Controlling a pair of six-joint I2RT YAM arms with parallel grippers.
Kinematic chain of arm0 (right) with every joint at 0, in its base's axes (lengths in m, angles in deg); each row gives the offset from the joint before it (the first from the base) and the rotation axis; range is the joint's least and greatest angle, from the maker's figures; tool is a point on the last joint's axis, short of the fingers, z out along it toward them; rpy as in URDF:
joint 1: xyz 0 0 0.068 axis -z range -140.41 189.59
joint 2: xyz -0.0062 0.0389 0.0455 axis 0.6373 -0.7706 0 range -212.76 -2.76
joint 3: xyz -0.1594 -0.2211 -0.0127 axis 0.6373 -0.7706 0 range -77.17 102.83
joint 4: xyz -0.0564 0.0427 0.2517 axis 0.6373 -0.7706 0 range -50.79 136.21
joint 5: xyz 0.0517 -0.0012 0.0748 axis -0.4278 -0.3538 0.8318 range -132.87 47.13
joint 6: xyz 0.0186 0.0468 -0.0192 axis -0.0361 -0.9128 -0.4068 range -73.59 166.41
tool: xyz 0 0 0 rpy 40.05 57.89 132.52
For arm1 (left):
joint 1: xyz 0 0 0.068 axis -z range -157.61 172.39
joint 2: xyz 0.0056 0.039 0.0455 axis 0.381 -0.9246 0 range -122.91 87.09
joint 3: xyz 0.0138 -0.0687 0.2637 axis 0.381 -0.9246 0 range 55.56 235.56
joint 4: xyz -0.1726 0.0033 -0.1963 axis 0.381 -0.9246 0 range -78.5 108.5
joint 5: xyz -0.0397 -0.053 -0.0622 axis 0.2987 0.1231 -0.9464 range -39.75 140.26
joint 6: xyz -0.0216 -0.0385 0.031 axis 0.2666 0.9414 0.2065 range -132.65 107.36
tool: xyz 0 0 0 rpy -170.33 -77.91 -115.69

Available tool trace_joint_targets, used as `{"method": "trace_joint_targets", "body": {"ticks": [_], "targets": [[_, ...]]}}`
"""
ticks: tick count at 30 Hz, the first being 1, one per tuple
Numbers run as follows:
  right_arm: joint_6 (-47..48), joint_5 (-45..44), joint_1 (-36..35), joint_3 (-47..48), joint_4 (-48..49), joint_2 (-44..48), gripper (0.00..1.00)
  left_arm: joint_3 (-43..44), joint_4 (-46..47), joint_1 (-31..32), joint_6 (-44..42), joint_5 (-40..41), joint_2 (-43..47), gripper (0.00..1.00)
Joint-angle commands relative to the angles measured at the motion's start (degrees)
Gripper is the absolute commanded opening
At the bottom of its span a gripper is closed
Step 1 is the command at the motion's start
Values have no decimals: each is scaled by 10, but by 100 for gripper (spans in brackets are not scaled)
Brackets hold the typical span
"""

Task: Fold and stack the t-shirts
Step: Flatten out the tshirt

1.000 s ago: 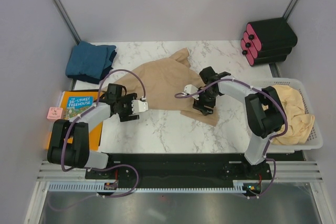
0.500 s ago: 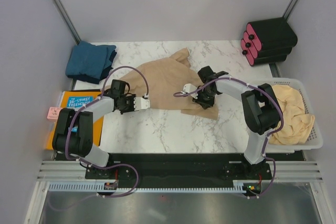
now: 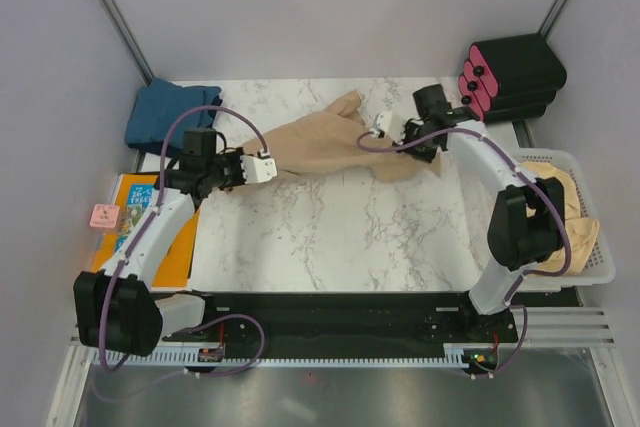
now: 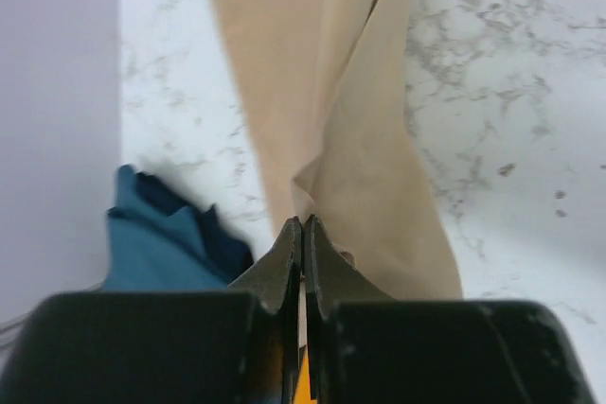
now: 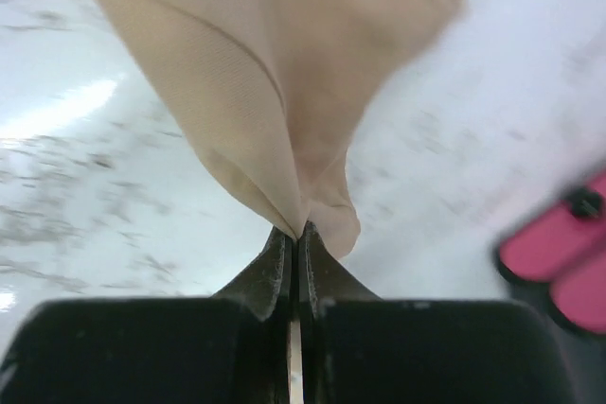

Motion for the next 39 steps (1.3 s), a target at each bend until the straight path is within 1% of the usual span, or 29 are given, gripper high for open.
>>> {"method": "trace_joint_targets", "body": {"ticks": [1,2,5,8,9,15,19,20,21,23,24,25,26,27,29,30,32,35,36,39], "targets": [[46,-67,68,69,-12,63,0,36,-17,-28,-2,-2,53,2],[59,-74,84,76,-11,67,0,40,-14,-33,-14,-1,57,2],[73,-91,104,114,-8,82,0,62,4,-54,-16,8,65,2],[82,-97,108,160,3,91,0,98,62,-73,-2,12,59,2],[81,-97,107,179,8,94,0,113,97,-77,2,16,56,2],[62,-83,107,226,62,102,0,151,206,-78,17,9,43,2],[37,-88,106,203,164,124,0,156,303,-77,14,21,38,2],[34,-92,105,193,182,129,0,162,344,-77,13,26,35,2],[32,-100,104,189,221,134,0,168,362,-77,12,32,27,2],[24,-115,100,181,258,137,0,188,410,-77,7,45,18,2],[17,-124,100,177,311,143,0,194,430,-77,6,50,13,2],[14,-128,100,172,336,144,0,199,444,-77,2,55,4,2],[8,-135,100,161,365,147,0,207,486,-77,-8,59,-1,2],[9,-139,99,158,410,151,0,210,497,-77,-14,62,-6,2],[14,-148,96,159,438,150,0,232,514,-77,-27,72,-23,2],[15,-155,96,159,467,146,0,240,531,-77,-30,80,-29,2],[21,-162,93,170,476,139,0,268,539,-78,-37,84,-44,2],[21,-184,92,158,537,142,0,294,556,-78,-40,92,-58,2],[23,-193,92,153,582,144,0,298,564,-78,-40,97,-60,2],[30,-224,90,141,658,149,0,303,579,-78,-45,98,-61,2]]}}
